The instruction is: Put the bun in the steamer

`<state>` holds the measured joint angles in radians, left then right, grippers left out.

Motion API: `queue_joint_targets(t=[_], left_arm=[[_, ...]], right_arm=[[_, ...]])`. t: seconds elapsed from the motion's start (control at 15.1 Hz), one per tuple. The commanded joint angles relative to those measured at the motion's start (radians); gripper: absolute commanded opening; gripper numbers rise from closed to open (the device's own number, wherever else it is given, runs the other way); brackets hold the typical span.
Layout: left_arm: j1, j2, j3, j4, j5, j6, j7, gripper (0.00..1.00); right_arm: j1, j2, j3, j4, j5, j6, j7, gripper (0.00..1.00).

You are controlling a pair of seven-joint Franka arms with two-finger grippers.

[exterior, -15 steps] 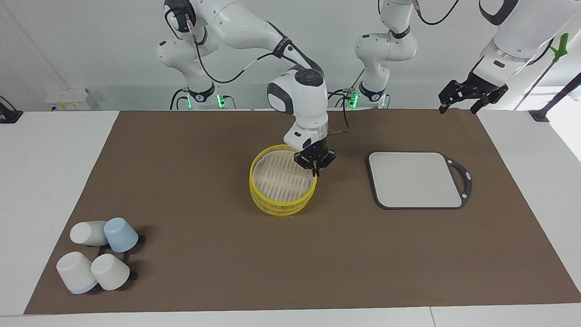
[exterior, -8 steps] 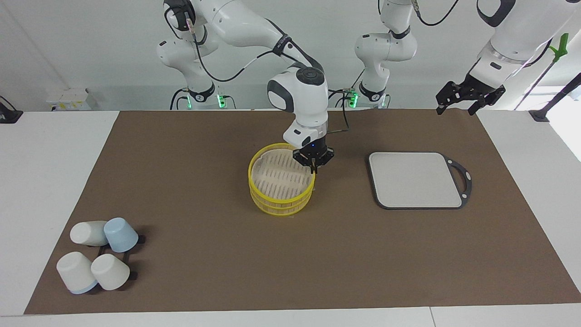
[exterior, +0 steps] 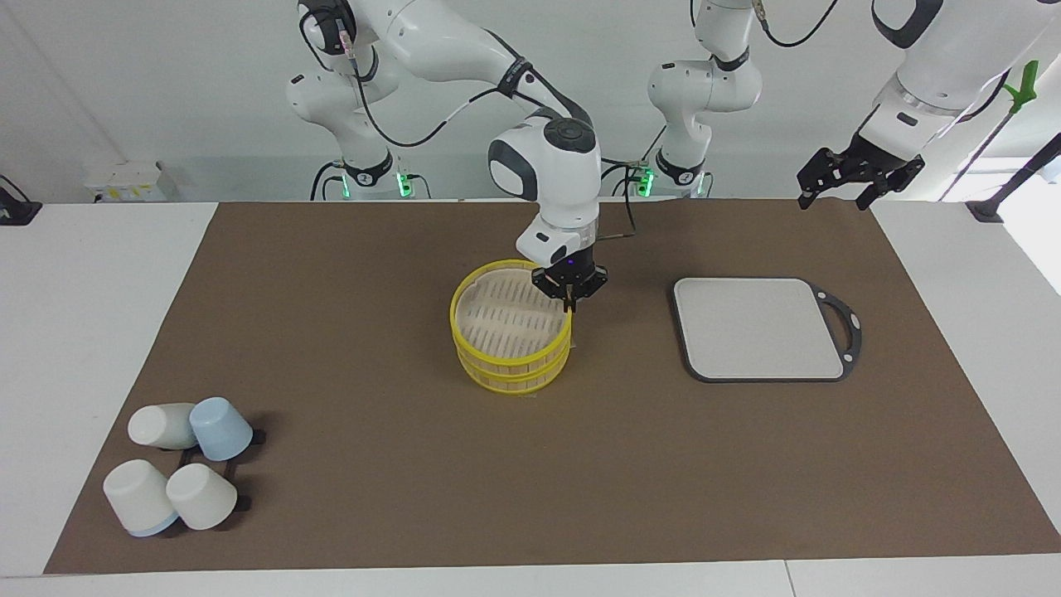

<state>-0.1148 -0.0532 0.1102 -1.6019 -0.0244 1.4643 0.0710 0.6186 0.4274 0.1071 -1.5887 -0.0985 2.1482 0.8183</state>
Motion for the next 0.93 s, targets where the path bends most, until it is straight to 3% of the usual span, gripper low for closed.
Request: queue_joint_targets(t=[0.0,0.33,0.4,0.46,0.53,0.6,0.86], left_arm=[[-0.008,0.016,0.003,0.028,0.004,-0.007,0.009,1.00],[-0.008,0.015,0.000,0.030,0.011,-0.007,0.012,1.00],[-0.009,0.015,0.000,0.030,0.011,-0.007,0.012,1.00],[-0.009,0.015,0.000,0.030,0.014,-0.007,0.012,1.00],[-0.009,0.015,-0.003,0.030,0.023,-0.007,0.012,1.00],[-0.009,0.015,-0.004,0.030,0.026,-0.007,0.012,1.00],[-0.009,0.015,-0.004,0.030,0.026,-0.007,0.012,1.00]], right_arm=[[-0.007,-0.029,0.005,-0.036,-0.006,-0.047,0.056,0.00],[-0.016,-0.018,0.006,-0.039,0.041,0.062,0.088,0.00],[-0.014,-0.015,0.006,-0.039,0.066,0.097,0.088,0.15],[-0.013,-0.013,0.006,-0.039,0.066,0.108,0.088,0.53],[-0.011,-0.013,0.005,-0.037,0.066,0.104,0.087,0.81],[-0.008,-0.013,0.005,-0.034,0.060,0.096,0.087,1.00],[-0.008,-0.019,0.003,-0.007,0.053,0.044,0.085,1.00]])
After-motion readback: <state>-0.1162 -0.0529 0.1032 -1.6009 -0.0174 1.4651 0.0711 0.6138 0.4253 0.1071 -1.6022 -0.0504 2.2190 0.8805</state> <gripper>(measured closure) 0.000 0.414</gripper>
